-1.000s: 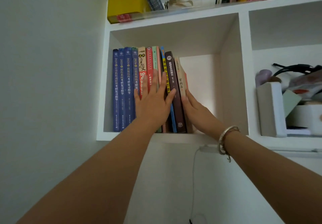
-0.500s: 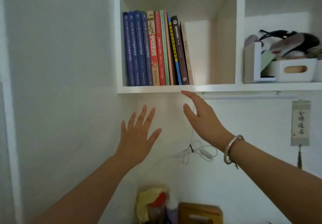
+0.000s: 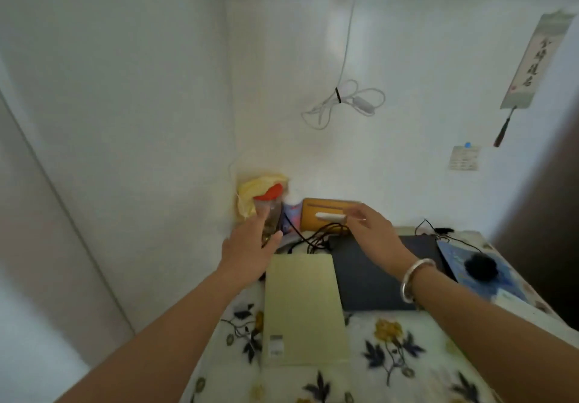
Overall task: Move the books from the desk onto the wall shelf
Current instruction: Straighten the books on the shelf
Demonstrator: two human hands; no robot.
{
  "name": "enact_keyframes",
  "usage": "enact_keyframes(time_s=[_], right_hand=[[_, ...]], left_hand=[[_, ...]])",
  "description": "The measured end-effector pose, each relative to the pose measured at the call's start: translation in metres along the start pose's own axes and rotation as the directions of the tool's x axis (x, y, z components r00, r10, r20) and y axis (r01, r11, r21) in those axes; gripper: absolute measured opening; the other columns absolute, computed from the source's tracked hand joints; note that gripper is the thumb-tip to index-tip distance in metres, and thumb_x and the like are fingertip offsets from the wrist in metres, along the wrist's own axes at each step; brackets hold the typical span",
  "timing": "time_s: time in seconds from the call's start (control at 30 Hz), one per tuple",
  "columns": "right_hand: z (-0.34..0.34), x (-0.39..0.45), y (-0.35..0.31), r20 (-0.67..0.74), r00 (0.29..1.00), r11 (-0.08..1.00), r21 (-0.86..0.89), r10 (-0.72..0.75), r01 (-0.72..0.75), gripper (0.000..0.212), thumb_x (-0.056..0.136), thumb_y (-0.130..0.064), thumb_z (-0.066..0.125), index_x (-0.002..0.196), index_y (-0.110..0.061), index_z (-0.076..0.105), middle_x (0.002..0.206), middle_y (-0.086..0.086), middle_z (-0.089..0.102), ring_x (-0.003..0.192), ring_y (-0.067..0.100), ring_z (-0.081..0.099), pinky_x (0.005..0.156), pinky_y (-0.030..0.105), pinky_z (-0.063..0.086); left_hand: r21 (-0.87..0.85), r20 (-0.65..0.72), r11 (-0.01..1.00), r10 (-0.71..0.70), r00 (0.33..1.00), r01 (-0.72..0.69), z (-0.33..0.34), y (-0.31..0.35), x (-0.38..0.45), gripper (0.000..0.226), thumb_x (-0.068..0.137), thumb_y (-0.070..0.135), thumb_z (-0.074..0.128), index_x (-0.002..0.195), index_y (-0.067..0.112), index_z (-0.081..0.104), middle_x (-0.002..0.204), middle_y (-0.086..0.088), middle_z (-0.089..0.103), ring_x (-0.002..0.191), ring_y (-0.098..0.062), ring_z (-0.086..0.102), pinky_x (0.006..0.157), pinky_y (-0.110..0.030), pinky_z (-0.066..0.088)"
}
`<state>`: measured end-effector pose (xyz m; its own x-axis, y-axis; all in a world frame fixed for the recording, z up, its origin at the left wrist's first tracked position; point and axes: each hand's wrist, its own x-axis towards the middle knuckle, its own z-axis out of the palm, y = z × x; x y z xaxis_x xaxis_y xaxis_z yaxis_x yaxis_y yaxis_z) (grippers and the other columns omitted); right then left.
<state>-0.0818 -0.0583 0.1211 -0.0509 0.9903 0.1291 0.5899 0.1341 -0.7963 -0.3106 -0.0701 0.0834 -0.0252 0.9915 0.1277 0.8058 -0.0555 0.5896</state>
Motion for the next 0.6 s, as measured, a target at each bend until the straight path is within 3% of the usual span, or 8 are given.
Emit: enact_keyframes(time_s=[0.07, 0.17, 0.27, 0.3, 0.33, 0.43, 0.5, 0.6], right_hand=[[0.019, 0.001, 0.035, 0.056, 0.984, 0.985, 0.006, 0.171, -0.172, 0.022, 0.098, -0.024, 0.043, 0.111, -0.015, 0.057, 0.099, 0.0, 0.06, 0.082, 0.014, 0.056, 0.067, 0.019, 0.046], [0.052, 0.007, 0.083, 0.162, 0.881, 0.888, 0.048, 0.445, -0.457, 0.026, 0.095, -0.025, 0.045, 0.109, -0.006, 0.056, 0.118, 0.019, 0.061, 0.11, 0.033, 0.06, 0.098, 0.046, 0.048], [0.08, 0.014, 0.118, 0.301, 0.745, 0.76, 0.092, 0.595, -0.644, 0.037, 0.091, -0.019, 0.049, 0.104, 0.015, 0.054, 0.118, 0.042, 0.048, 0.089, 0.043, 0.064, 0.082, 0.045, 0.052], [0.088, 0.016, 0.126, 0.329, 0.715, 0.723, 0.121, 0.618, -0.68, 0.031, 0.089, -0.018, 0.05, 0.093, 0.012, 0.052, 0.085, 0.031, 0.051, 0.069, 0.033, 0.058, 0.067, 0.038, 0.049], [0.095, 0.019, 0.133, 0.341, 0.675, 0.679, 0.127, 0.655, -0.723, 0.024, 0.09, -0.018, 0.049, 0.091, 0.006, 0.049, 0.087, 0.002, 0.036, 0.06, 0.024, 0.047, 0.061, 0.033, 0.041], [0.109, 0.027, 0.151, 0.365, 0.599, 0.597, 0.133, 0.713, -0.791, 0.027, 0.091, -0.021, 0.049, 0.11, -0.003, 0.042, 0.076, 0.007, 0.042, 0.063, 0.02, 0.042, 0.059, 0.034, 0.044], [0.112, 0.035, 0.161, 0.367, 0.594, 0.592, 0.132, 0.716, -0.795, 0.046, 0.091, -0.025, 0.051, 0.128, -0.001, 0.038, 0.089, 0.013, 0.051, 0.071, 0.021, 0.048, 0.076, 0.04, 0.054], [0.112, 0.044, 0.166, 0.409, 0.568, 0.574, 0.124, 0.714, -0.81, 0.051, 0.089, -0.031, 0.052, 0.131, -0.003, 0.043, 0.078, 0.008, 0.05, 0.057, 0.018, 0.044, 0.065, 0.034, 0.053]], left_hand=[[-0.136, 0.101, 0.985, -0.09, 0.991, 0.103, 0.031, -0.016, -0.005, 0.06, 0.096, 0.047, 0.042, 0.149, 0.028, 0.021, 0.153, 0.002, 0.032, 0.136, -0.021, 0.038, 0.111, -0.04, 0.033], [-0.228, 0.23, 0.943, -0.191, 0.954, 0.243, 0.071, -0.035, -0.009, 0.05, 0.098, 0.035, 0.044, 0.145, 0.026, 0.03, 0.144, 0.009, 0.041, 0.126, -0.013, 0.046, 0.101, -0.026, 0.038], [-0.211, 0.325, 0.896, -0.313, 0.893, 0.391, 0.105, -0.05, -0.012, 0.05, 0.099, 0.031, 0.043, 0.146, 0.017, 0.031, 0.149, -0.001, 0.038, 0.132, -0.019, 0.042, 0.101, -0.027, 0.036], [-0.214, 0.358, 0.877, -0.339, 0.87, 0.43, 0.114, -0.054, -0.013, 0.052, 0.099, 0.03, 0.043, 0.147, 0.016, 0.03, 0.151, -0.005, 0.035, 0.135, -0.021, 0.039, 0.104, -0.028, 0.035], [-0.221, 0.379, 0.864, -0.352, 0.856, 0.453, 0.123, -0.056, -0.014, 0.052, 0.099, 0.028, 0.043, 0.148, 0.015, 0.029, 0.152, -0.006, 0.034, 0.137, -0.022, 0.037, 0.106, -0.029, 0.033], [-0.203, 0.421, 0.849, -0.375, 0.826, 0.488, 0.143, -0.062, -0.011, 0.032, 0.099, 0.024, 0.043, 0.132, 0.024, 0.044, 0.135, 0.0, 0.049, 0.131, -0.022, 0.043, 0.102, -0.029, 0.039], [-0.188, 0.427, 0.863, -0.357, 0.831, 0.468, 0.15, -0.06, -0.01, 0.022, 0.099, 0.02, 0.041, 0.116, 0.03, 0.051, 0.114, 0.012, 0.051, 0.117, -0.015, 0.047, 0.087, -0.022, 0.04], [-0.217, 0.442, 0.85, -0.353, 0.824, 0.481, 0.153, -0.06, -0.011, 0.048, 0.099, 0.026, 0.044, 0.145, 0.023, 0.033, 0.147, 0.006, 0.037, 0.136, -0.016, 0.036, 0.112, -0.029, 0.03]])
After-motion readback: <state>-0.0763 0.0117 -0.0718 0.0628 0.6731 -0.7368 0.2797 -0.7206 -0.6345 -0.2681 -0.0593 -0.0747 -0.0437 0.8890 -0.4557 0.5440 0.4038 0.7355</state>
